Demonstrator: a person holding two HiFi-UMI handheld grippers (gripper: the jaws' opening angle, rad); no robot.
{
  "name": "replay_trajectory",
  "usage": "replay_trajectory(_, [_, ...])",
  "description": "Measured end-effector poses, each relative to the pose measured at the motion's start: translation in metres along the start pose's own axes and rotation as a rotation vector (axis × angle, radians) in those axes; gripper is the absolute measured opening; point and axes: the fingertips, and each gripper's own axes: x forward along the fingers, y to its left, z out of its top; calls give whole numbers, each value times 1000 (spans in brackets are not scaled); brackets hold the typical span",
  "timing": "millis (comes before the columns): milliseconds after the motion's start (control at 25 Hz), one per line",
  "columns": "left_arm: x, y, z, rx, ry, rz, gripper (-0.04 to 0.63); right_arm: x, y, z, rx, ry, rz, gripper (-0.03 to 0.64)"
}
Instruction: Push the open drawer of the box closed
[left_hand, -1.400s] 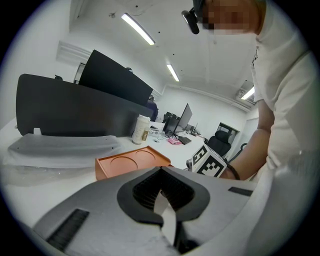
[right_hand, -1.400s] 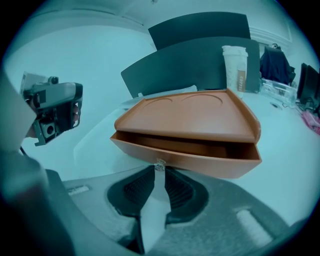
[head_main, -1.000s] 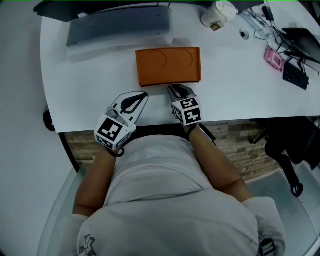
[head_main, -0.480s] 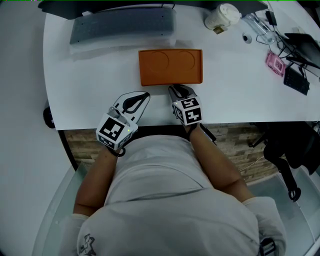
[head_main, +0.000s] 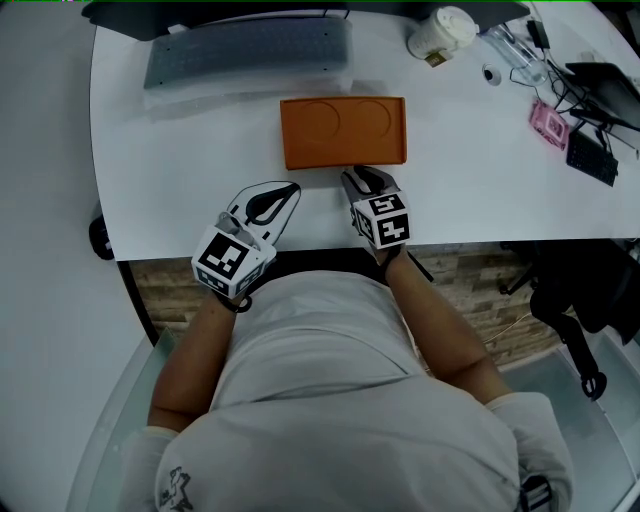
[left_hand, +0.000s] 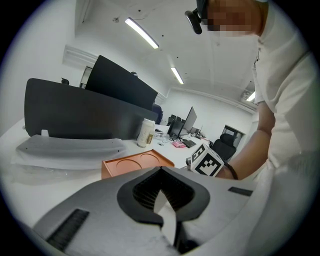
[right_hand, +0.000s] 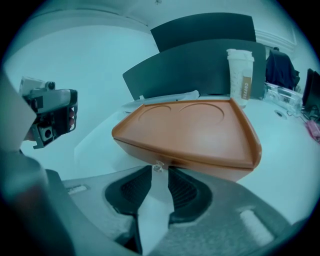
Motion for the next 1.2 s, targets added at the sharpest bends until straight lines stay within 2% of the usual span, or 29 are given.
replay_trajectory(240, [-15, -3, 1, 29, -1, -11, -2, -22, 2, 6, -6, -40, -34, 106])
replay_trajectory(520, [-42, -14, 18, 91, -30, -32, -2, -64, 20, 21, -62, -117, -82, 106])
replay_trajectory(880, [-90, -31, 54, 151, -96, -56, -2, -137, 58, 76, -110, -301, -77, 100])
replay_trajectory(1200, [-137, -55, 109, 223, -196, -81, -2, -212, 98, 130, -174, -461, -89, 85])
